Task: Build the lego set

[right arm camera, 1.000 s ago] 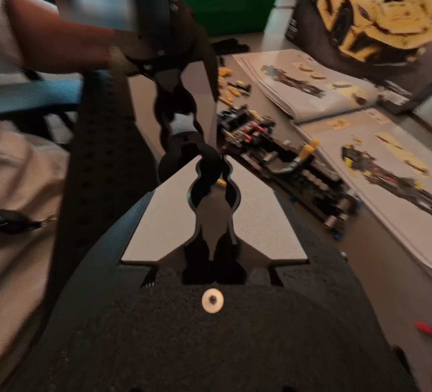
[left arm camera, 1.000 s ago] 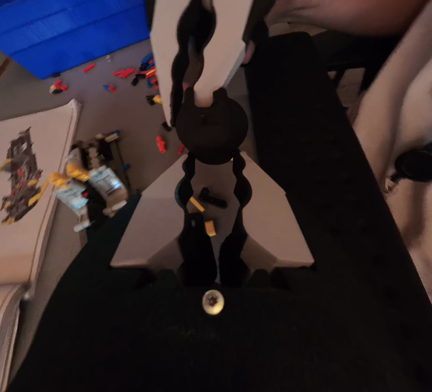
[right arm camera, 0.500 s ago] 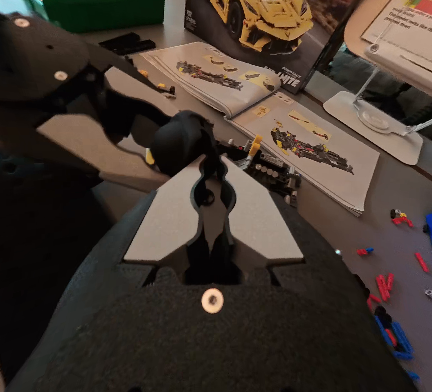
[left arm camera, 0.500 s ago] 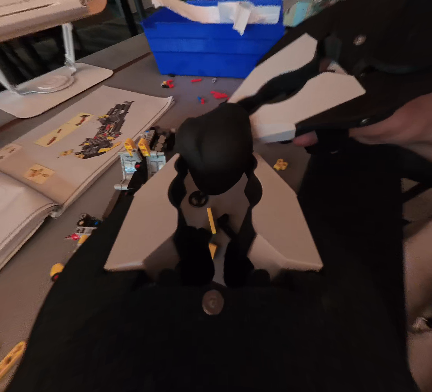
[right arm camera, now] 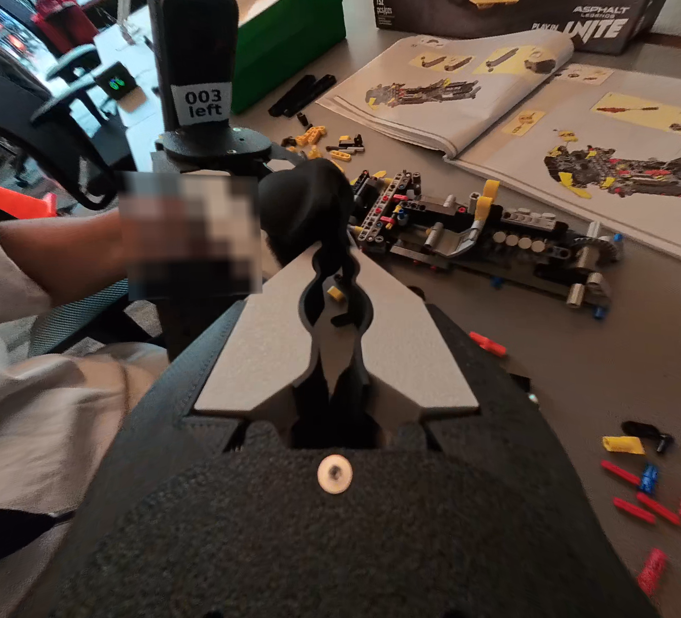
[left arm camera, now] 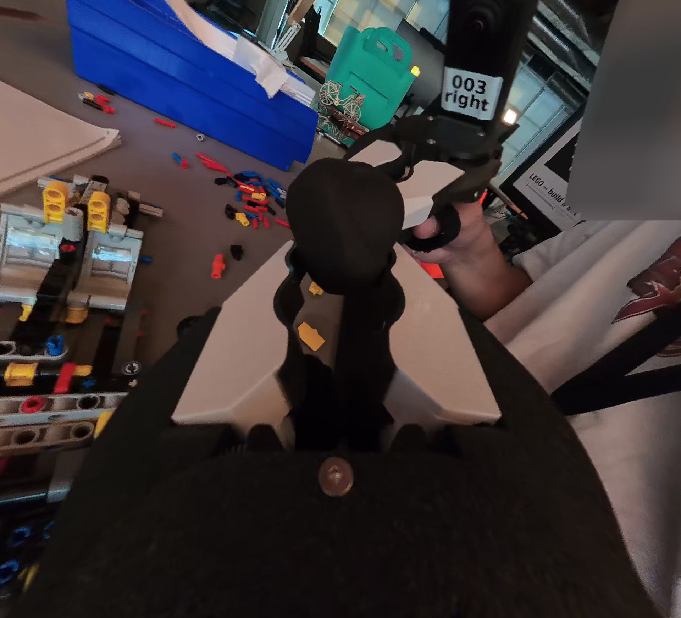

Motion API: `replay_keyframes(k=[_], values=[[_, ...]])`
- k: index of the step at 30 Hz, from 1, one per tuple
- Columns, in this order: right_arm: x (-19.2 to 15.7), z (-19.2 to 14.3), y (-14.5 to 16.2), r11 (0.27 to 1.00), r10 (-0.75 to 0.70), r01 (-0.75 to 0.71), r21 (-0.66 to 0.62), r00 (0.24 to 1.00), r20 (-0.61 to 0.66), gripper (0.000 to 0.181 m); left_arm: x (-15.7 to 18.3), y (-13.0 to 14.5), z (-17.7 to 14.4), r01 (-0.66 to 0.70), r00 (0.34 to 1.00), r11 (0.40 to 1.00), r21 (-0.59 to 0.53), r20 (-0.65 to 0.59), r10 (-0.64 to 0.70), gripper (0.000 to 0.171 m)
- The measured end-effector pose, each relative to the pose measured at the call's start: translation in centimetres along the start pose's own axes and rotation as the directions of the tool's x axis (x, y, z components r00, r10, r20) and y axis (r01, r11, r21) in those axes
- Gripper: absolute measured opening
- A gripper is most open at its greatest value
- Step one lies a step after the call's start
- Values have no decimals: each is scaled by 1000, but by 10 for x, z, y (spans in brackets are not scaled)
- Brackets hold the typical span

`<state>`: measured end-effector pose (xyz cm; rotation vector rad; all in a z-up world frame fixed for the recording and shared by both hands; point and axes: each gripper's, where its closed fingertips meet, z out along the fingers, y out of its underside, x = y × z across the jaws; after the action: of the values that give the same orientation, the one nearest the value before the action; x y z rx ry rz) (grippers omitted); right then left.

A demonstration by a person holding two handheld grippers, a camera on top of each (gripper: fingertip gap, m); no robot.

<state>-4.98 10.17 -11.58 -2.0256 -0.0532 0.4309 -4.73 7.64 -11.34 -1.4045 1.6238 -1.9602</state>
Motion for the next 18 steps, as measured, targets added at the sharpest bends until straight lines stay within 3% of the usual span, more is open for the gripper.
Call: replay_keyframes(k=[5,8,11,16,18], values=[[11,0,7,998,1,-4,-60,998,-62,5,-1,1,6,103,994,994,-23,-18,-104,45],[19,-4,11,995,22,-32,-91,994,-106,4,-9,3,9,-40,991,998,-50,126,46,44],[23,-8,13,992,29,-45,-115,990,-141,4,-13,-1,8,-98,971,994,-44,213,105,42],[16,-6,11,994,44,-54,-95,994,-103,5,-10,-5,4,29,989,999,38,141,-35,39],[17,-5,12,994,33,-44,-98,993,-111,5,-10,-2,4,2,988,1000,15,157,-4,39]])
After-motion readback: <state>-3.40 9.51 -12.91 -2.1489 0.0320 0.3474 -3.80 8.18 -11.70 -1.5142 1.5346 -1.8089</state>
